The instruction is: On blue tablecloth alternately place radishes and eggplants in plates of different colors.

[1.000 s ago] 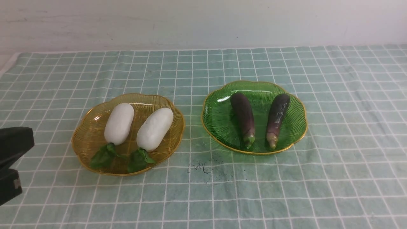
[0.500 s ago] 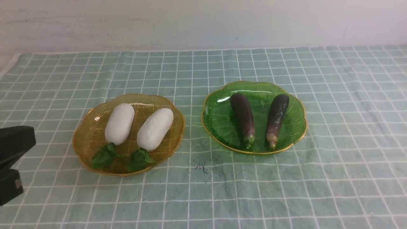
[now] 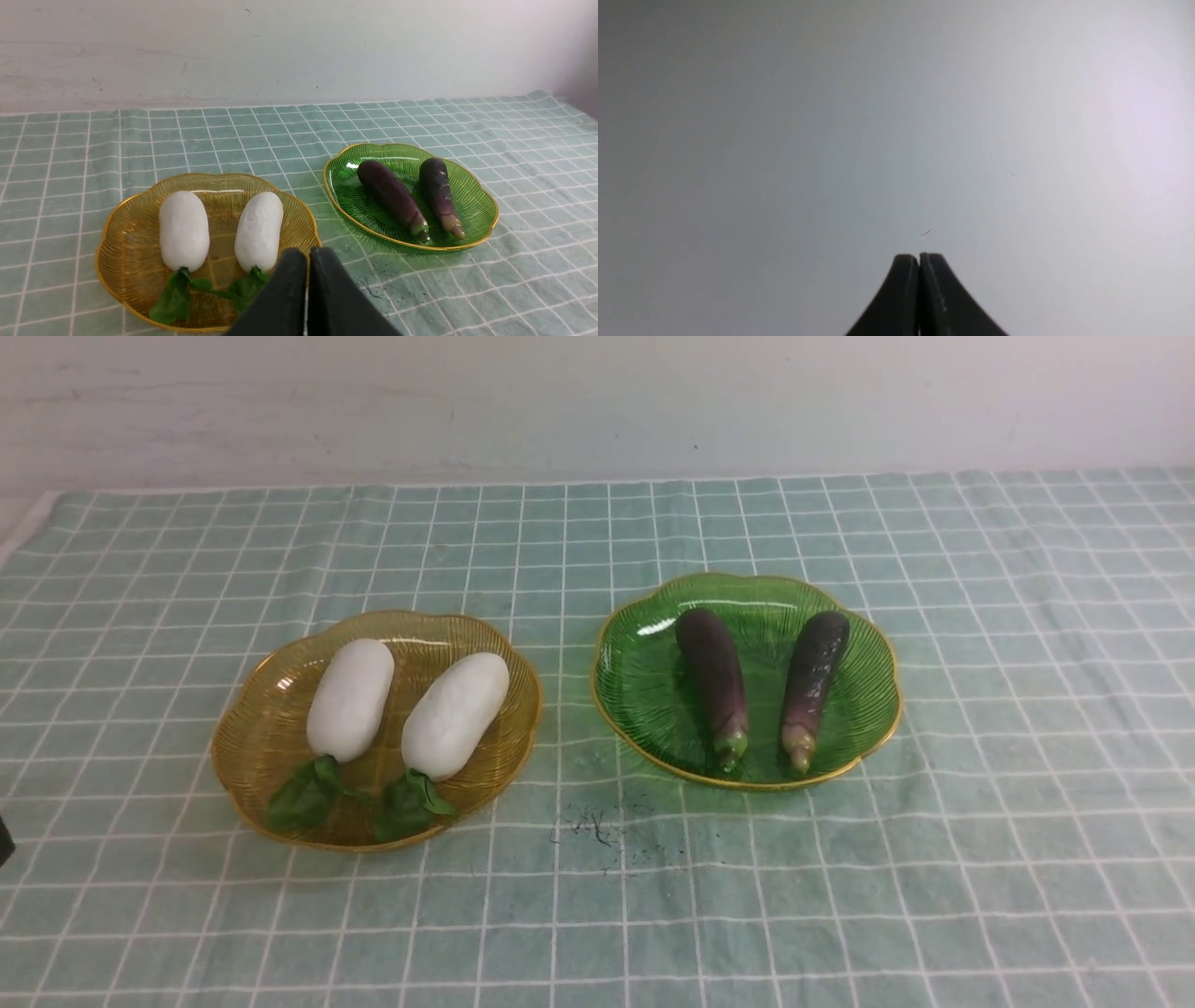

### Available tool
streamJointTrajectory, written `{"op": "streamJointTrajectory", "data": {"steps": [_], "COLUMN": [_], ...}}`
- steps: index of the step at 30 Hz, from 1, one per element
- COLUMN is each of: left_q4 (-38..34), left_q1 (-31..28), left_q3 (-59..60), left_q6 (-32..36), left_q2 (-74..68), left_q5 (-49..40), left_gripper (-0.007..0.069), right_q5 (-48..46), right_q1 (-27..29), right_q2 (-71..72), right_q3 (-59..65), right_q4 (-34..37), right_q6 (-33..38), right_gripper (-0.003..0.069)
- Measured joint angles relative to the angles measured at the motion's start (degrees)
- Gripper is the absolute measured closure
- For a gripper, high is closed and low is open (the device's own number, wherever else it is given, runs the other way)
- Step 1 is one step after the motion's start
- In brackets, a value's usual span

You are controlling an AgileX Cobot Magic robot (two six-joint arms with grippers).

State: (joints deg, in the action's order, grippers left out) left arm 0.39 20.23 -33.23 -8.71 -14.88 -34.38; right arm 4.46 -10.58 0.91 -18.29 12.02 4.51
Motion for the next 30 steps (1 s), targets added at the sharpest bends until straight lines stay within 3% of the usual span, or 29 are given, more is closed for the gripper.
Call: {"op": "streamJointTrajectory", "data": {"steps": [15, 25, 30], "left_q4": [1.01, 0.39, 0.26], "left_q1": [-0.37, -15.75, -16.95], "left_q3": [2.02, 25.60, 33.66], "left_q6": [0.74, 7.87, 9.84], "left_q2": [0.85, 14.64, 15.48], "left_q5": [-0.64, 9.38, 9.68], "left_gripper": [0.0632, 0.0632, 0.0632], "right_q5": [0.00, 0.00, 0.06], "right_q1": [0.00, 0.00, 0.00], "right_q2": [0.00, 0.00, 0.00], "right_q3": [0.00, 0.00, 0.00], "right_q4": [0.00, 0.00, 0.00], "right_q6": [0.00, 0.00, 0.00], "right_gripper": [0.0673, 0.0673, 0.0673]}}
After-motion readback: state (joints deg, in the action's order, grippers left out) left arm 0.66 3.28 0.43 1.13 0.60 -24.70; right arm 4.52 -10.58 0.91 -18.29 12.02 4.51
